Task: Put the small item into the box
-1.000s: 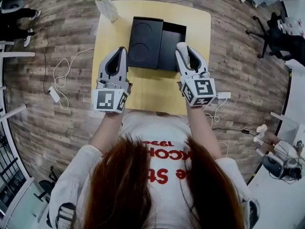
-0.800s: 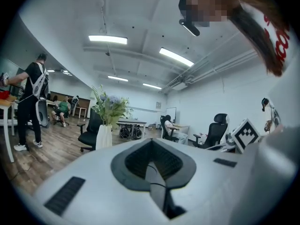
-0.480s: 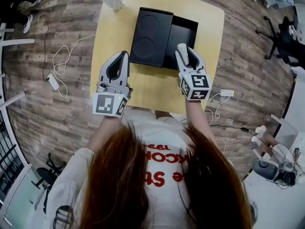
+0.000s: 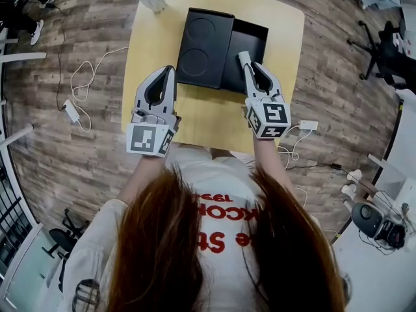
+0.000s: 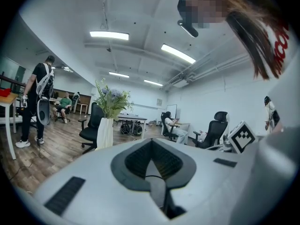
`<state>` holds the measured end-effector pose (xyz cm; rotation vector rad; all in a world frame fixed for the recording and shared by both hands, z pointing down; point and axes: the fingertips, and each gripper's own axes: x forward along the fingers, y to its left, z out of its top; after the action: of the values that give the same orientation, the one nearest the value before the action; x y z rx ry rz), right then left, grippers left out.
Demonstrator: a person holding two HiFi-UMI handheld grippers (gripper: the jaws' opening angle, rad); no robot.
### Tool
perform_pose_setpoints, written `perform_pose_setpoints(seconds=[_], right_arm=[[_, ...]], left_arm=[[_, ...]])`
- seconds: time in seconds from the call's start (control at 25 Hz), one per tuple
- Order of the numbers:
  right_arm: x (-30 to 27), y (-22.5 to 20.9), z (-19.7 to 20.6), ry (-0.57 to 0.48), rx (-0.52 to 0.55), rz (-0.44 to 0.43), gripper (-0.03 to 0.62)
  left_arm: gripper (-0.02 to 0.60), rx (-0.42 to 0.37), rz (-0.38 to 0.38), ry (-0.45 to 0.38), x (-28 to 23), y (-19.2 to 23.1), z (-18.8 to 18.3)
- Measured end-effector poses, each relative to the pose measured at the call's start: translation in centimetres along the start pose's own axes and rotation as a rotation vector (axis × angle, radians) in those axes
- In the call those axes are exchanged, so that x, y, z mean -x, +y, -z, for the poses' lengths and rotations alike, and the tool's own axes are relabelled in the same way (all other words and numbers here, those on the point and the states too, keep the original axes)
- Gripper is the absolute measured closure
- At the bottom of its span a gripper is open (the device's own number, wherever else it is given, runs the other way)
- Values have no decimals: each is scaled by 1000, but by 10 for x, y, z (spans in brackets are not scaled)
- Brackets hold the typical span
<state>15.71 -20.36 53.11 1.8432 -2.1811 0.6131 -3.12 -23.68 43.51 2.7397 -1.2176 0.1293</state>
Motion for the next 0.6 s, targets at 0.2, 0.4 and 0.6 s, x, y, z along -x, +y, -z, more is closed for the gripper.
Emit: perform_pose_setpoints(seconds=[0.2, 0.4, 0.6], right_arm=[[22, -3, -34, -93, 19, 26, 577], [46, -5, -67, -179, 36, 35, 583], [68, -8, -89, -244, 40, 47, 588]], left_arm=[[575, -18, 8, -29, -2, -6, -16], [575, -35, 14, -48, -3, -13, -27], [575, -54, 27, -78, -4, -20, -40]])
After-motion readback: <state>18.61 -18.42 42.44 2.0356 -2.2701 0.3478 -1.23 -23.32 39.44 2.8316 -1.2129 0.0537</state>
